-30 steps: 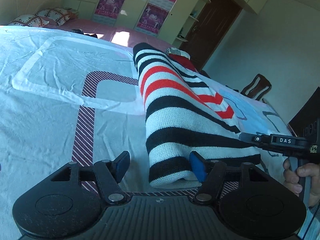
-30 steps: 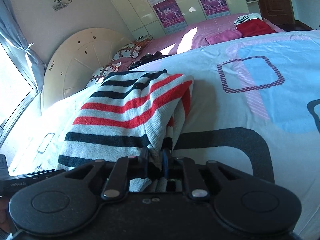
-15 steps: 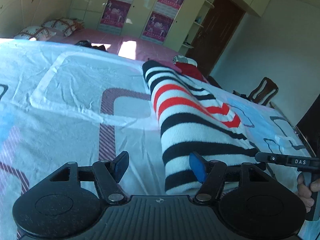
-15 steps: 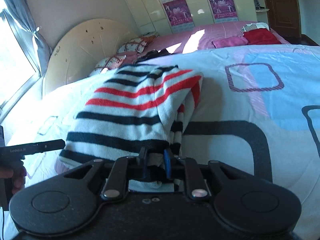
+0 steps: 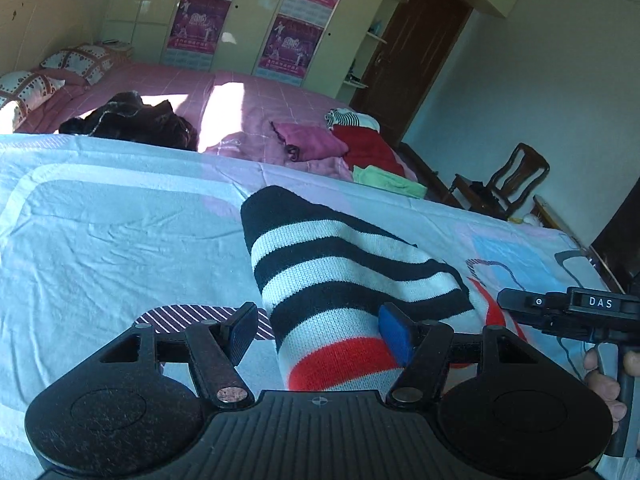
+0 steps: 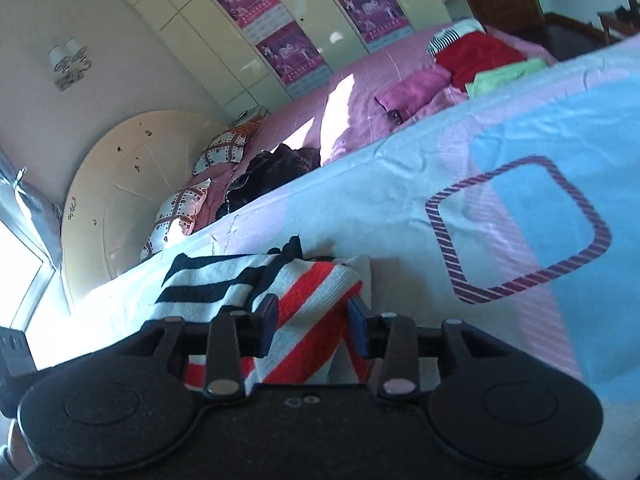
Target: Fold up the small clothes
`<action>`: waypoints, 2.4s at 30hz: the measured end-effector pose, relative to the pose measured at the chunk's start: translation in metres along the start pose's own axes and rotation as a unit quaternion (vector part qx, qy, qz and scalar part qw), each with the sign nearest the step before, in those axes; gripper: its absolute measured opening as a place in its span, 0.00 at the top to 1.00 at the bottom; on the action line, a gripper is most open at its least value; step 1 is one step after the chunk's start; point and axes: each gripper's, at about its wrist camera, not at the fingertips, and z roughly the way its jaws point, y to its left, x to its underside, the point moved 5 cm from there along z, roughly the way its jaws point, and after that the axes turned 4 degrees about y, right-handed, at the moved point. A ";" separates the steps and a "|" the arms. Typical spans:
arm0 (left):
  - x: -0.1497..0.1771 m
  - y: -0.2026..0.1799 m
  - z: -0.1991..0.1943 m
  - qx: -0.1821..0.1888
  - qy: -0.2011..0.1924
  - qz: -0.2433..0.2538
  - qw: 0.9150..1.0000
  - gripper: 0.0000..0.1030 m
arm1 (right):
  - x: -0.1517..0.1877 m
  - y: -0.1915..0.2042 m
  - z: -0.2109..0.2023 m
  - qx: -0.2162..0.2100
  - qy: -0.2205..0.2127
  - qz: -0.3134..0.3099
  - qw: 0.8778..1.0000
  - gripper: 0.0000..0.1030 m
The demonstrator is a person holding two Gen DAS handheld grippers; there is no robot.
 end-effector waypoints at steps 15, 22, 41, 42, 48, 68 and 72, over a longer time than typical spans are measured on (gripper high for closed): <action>0.016 0.005 0.019 -0.026 0.004 -0.005 1.000 0.20 | 0.021 0.025 0.031 0.149 -0.046 -0.292 0.944 0.91; 0.003 -0.007 -0.013 -0.026 -0.044 0.023 0.998 0.37 | 0.003 0.031 -0.004 0.137 -0.083 -0.251 0.955 0.90; -0.017 -0.061 0.030 -0.067 0.029 0.169 0.983 0.37 | 0.017 0.040 0.040 0.129 -0.013 -0.243 0.961 0.86; -0.017 -0.061 0.029 -0.067 0.029 0.168 0.983 0.37 | 0.017 0.040 0.040 0.131 -0.012 -0.246 0.960 0.86; -0.018 -0.065 0.022 -0.074 0.028 0.169 0.982 0.37 | 0.017 0.049 0.033 0.153 -0.009 -0.245 0.957 0.86; 0.048 0.017 -0.054 0.107 0.039 -0.080 0.990 0.23 | 0.054 -0.012 -0.059 -0.042 0.044 -0.021 0.998 0.24; 0.063 0.021 -0.038 0.156 0.079 -0.126 0.976 0.23 | 0.061 -0.028 -0.043 -0.096 0.085 0.032 0.991 0.25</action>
